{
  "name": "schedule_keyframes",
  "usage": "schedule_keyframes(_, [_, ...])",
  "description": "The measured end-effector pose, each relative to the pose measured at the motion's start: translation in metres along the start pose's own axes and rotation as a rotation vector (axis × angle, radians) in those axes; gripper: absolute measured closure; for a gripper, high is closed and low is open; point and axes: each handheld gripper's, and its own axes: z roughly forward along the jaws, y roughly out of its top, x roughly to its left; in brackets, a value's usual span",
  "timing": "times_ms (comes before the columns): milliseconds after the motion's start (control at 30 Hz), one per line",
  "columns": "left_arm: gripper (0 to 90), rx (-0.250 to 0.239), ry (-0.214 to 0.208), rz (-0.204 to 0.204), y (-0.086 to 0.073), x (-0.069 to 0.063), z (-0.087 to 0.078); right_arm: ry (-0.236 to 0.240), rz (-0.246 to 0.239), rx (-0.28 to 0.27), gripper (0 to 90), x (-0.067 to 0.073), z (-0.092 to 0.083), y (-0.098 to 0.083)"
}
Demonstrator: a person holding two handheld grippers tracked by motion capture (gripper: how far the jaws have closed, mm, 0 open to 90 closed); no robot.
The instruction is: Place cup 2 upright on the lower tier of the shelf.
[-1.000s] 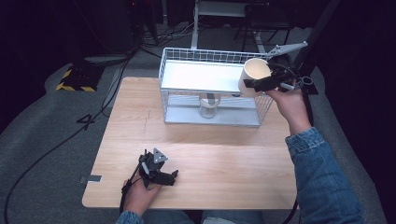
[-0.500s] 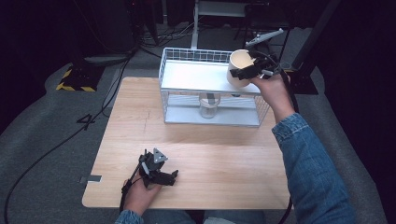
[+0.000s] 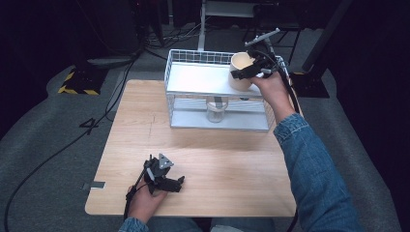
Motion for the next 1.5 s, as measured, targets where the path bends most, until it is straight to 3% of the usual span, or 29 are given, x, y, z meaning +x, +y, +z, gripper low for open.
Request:
schedule_keyframes(533, [0.5, 0.0, 0.0, 0.0, 0.0, 0.0, 0.0, -0.006, -0.005, 0.007, 9.5, 0.003, 0.017, 0.005])
schedule_keyframes(1033, [0.5, 0.0, 0.0, 0.0, 0.0, 0.0, 0.0, 0.046, 0.059, -0.02, 9.2, -0.008, 0.022, 0.0])
schedule_keyframes(1433, [0.5, 0.0, 0.0, 0.0, 0.0, 0.0, 0.0, 0.045, 0.042, -0.032, 8.0, -0.009, 0.023, -0.001])
schedule_keyframes(1500, [0.5, 0.0, 0.0, 0.0, 0.0, 0.0, 0.0, 0.02, 0.029, -0.03, 3.9, -0.007, 0.023, 0.0])
